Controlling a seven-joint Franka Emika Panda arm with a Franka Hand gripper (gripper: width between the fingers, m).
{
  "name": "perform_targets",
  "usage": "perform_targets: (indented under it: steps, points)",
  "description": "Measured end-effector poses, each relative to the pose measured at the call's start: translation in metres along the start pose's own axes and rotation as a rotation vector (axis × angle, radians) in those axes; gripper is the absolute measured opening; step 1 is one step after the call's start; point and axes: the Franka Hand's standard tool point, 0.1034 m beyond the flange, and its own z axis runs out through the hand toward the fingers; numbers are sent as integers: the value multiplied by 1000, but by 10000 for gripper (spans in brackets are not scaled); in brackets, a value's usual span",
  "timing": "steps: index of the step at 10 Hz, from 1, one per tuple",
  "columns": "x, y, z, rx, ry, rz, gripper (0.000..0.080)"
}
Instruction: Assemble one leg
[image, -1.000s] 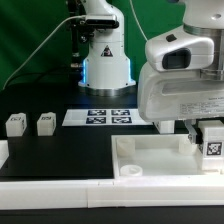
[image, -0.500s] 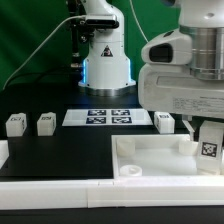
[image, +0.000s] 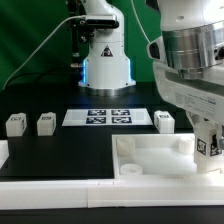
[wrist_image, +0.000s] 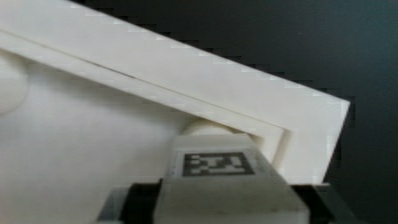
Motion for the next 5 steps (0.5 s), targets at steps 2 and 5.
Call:
perform_targets:
  steps: [2, 5]
  points:
    - [0, -3, 0, 38, -5, 360, 294]
    - [-1, -1, 1, 64, -10, 375, 387]
